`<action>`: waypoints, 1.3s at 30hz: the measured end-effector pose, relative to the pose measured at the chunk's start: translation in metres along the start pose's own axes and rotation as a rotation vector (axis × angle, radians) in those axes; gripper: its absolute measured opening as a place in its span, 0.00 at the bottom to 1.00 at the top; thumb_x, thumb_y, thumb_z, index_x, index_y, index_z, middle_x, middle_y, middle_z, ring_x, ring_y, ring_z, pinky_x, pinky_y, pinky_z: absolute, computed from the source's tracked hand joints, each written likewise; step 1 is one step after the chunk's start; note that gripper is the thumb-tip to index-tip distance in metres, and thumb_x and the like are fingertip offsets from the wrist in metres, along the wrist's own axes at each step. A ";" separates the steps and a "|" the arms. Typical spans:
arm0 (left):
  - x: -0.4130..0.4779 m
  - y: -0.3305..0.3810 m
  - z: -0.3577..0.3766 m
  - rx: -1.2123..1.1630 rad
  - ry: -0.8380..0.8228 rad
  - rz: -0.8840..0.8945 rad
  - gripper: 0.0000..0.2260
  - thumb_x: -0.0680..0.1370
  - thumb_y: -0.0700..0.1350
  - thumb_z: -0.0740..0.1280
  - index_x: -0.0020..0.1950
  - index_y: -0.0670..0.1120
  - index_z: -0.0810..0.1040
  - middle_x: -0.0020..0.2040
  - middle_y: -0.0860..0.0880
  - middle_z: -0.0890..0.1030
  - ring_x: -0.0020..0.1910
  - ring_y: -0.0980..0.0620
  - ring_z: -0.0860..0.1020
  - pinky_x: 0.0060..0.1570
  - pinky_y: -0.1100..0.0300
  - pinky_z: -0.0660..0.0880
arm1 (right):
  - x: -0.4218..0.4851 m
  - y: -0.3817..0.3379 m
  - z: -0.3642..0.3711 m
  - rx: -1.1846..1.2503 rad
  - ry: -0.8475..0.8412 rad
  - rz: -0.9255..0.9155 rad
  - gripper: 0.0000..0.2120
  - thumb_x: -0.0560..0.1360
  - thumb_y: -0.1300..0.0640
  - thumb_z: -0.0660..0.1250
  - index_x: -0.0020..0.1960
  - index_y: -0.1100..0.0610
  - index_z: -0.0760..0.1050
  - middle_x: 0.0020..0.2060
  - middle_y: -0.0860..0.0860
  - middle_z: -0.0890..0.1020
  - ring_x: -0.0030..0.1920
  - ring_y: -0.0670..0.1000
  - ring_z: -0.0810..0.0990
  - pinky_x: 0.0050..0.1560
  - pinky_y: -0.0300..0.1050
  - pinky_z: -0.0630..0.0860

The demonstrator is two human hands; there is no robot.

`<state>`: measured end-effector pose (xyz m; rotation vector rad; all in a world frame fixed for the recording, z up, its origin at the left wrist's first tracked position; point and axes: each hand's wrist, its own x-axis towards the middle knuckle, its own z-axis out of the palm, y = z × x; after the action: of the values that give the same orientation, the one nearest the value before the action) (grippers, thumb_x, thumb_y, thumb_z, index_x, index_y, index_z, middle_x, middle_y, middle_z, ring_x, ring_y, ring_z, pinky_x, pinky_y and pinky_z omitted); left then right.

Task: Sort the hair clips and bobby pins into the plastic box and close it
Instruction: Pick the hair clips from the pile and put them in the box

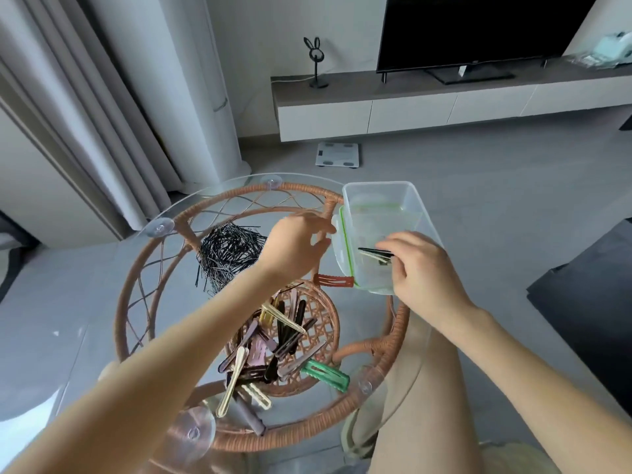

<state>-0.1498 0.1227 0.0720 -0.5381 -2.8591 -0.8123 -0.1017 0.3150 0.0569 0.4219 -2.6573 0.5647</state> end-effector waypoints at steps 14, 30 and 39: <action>-0.165 -0.050 -0.017 0.412 -0.374 -0.351 0.36 0.69 0.72 0.56 0.72 0.56 0.57 0.59 0.49 0.73 0.54 0.52 0.73 0.49 0.59 0.77 | -0.008 -0.066 0.075 -0.342 -0.473 -0.046 0.14 0.75 0.70 0.55 0.59 0.64 0.70 0.53 0.61 0.76 0.51 0.57 0.75 0.51 0.47 0.74; -0.185 -0.074 0.004 0.526 -0.274 0.334 0.19 0.65 0.47 0.78 0.52 0.45 0.78 0.41 0.49 0.78 0.33 0.53 0.76 0.28 0.62 0.78 | -0.057 -0.077 0.076 -0.297 -0.432 -0.457 0.19 0.66 0.63 0.71 0.56 0.58 0.74 0.38 0.55 0.78 0.35 0.54 0.79 0.24 0.44 0.74; -0.181 -0.080 0.000 0.578 -0.197 0.479 0.09 0.62 0.37 0.74 0.38 0.46 0.77 0.30 0.51 0.73 0.25 0.55 0.68 0.21 0.64 0.71 | -0.049 -0.067 0.075 -0.088 -0.292 -0.506 0.13 0.60 0.62 0.76 0.42 0.60 0.76 0.31 0.51 0.80 0.30 0.49 0.79 0.27 0.38 0.77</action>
<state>-0.0106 0.0044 -0.0045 -1.1792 -2.7385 0.1462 -0.0574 0.2338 -0.0056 1.1807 -2.6684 0.2396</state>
